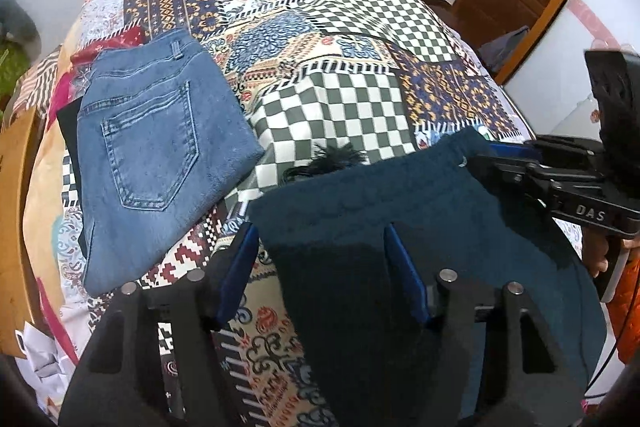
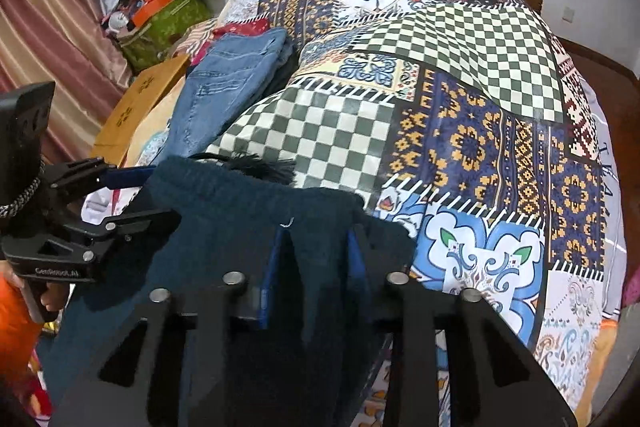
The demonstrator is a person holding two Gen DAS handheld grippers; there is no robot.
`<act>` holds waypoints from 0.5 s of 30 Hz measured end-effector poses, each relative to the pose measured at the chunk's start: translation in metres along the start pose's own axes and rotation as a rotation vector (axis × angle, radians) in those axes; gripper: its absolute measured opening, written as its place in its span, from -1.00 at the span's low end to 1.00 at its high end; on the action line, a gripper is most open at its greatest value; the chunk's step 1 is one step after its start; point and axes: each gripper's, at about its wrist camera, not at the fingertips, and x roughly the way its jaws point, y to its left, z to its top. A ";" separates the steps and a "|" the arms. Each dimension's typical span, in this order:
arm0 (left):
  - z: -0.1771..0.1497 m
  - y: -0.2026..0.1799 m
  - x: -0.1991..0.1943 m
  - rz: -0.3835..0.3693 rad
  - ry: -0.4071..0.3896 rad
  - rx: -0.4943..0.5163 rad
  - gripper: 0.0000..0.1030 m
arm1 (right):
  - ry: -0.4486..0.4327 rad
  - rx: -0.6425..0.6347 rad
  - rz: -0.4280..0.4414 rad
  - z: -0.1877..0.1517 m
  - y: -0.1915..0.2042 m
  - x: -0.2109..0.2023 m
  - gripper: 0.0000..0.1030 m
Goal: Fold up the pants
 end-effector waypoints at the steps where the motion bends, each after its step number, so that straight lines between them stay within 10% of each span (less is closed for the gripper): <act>1: 0.000 0.003 0.002 0.003 -0.002 -0.011 0.28 | -0.009 0.003 0.005 -0.002 -0.002 -0.001 -0.63; 15: -0.009 -0.001 -0.030 0.077 -0.043 -0.059 0.27 | -0.019 0.009 -0.127 -0.014 0.000 -0.034 -0.52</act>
